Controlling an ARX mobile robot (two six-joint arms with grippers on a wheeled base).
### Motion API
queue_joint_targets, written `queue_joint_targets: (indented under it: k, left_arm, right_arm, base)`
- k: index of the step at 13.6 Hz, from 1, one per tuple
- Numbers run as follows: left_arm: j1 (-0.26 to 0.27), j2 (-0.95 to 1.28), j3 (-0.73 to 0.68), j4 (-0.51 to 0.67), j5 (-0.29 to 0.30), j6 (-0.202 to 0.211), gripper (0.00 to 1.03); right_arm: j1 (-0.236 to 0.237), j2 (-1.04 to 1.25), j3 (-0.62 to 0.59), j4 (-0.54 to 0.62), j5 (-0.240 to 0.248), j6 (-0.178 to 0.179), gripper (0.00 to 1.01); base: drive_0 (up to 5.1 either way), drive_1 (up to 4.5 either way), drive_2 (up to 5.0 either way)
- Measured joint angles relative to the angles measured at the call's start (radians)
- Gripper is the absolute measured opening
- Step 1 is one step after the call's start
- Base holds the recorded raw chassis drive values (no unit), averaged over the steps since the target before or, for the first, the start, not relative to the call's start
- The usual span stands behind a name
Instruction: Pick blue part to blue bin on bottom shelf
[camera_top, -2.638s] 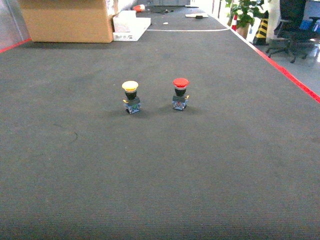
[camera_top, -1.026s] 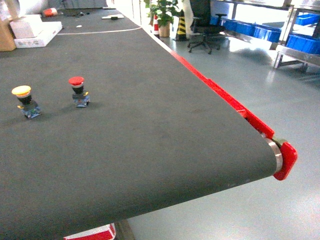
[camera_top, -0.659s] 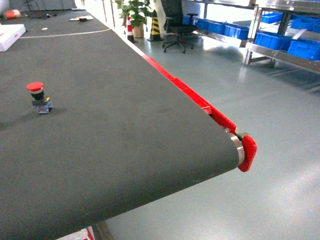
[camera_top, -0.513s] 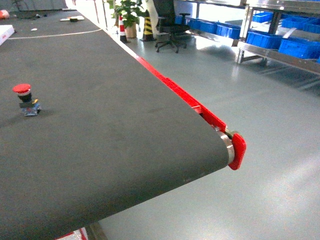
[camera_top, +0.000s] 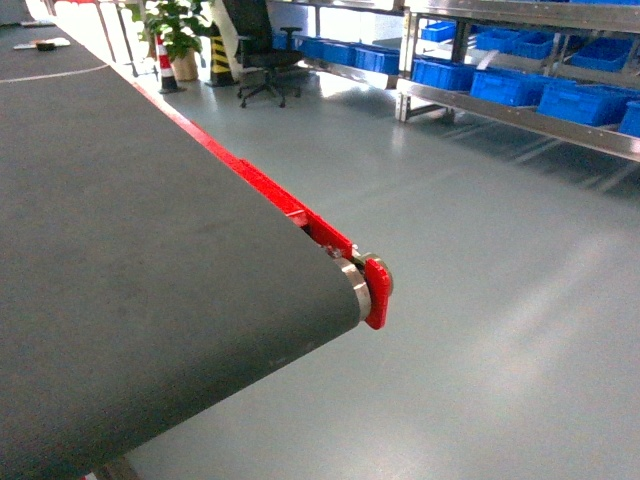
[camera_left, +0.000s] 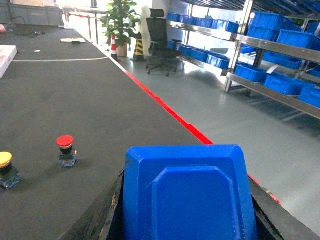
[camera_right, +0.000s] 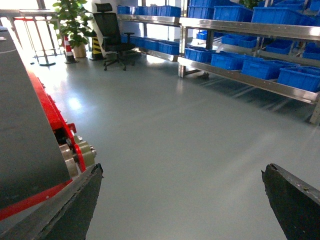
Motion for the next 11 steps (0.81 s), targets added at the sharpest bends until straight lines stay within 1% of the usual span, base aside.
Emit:
queue_joint_targets:
  k: [11]
  left_arm:
    - [0.000,0.000,0.000,0.000,0.000,0.000,0.43]
  right_arm:
    - [0.000,0.000,0.000,0.000,0.000,0.000,0.98]
  base:
    - [-1.6,-1.60,-1.6]
